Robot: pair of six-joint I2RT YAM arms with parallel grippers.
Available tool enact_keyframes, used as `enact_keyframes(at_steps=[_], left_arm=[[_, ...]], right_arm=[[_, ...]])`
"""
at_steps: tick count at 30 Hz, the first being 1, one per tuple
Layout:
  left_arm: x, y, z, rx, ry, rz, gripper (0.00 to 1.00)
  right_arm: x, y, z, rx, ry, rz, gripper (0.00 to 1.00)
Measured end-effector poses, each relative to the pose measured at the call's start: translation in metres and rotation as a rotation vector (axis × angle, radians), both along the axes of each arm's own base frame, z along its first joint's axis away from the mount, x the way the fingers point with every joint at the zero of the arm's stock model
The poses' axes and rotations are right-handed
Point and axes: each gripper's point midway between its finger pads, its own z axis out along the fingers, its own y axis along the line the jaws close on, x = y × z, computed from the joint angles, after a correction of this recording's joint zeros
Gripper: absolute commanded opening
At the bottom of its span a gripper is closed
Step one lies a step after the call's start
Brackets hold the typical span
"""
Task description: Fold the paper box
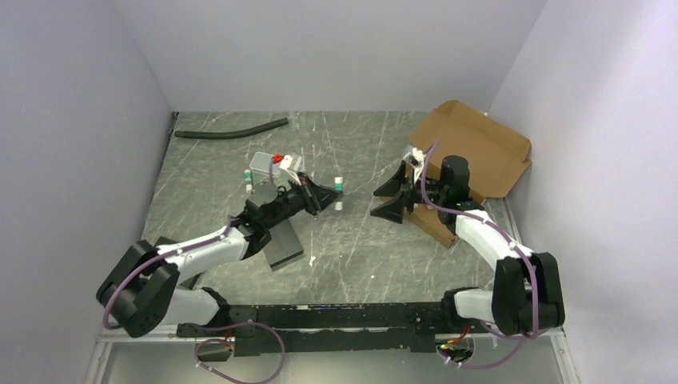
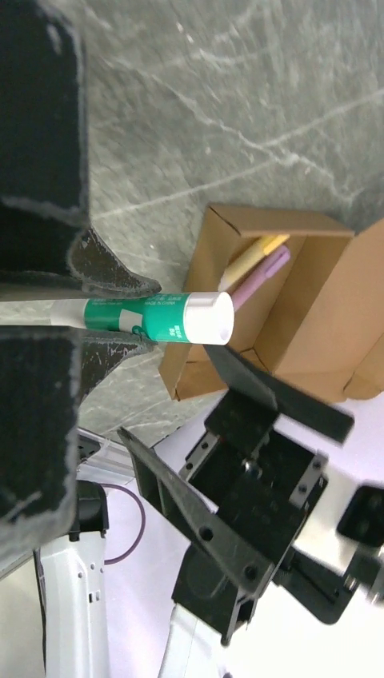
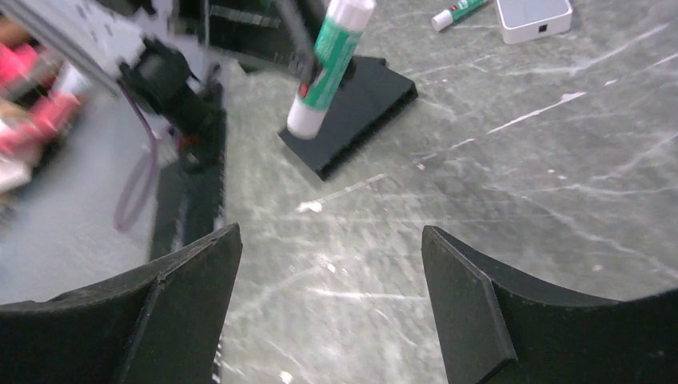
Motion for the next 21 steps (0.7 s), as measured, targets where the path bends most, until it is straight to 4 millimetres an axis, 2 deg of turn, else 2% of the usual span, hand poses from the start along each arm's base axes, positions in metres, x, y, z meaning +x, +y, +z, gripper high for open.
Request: enact_keyframes(at_steps=[3,7,10,13,16,21], left_arm=[[0.001,-0.022,0.006,-0.006,-0.031,-0.022,0.0],[0.007,-0.042,0.009,-0.019,-0.043,-0.021,0.0],[0.012,-0.052,0.006,-0.024,-0.036,-0.014,0.0],[0.014,-0.062,-0.003,-0.021,-0.021,-0.017,0.0],[0.012,-0.069,-0.009,-0.021,-0.015,-0.024,0.0],[0.011,-0.076,-0.002,-0.039,-0.023,-0.03,0.0]], right_arm=[[0.005,0.006,-0.002,0.039,0.157,-0.02,0.88],[0.004,0.015,-0.002,0.065,0.288,-0.022,0.87],[0.002,0.019,0.005,0.082,0.316,-0.018,0.82],[0.003,0.021,0.007,0.09,0.341,-0.029,0.72],[0.006,0.021,0.007,0.093,0.367,-0.055,0.67],[0.012,0.02,0.003,0.089,0.386,-0.095,0.61]])
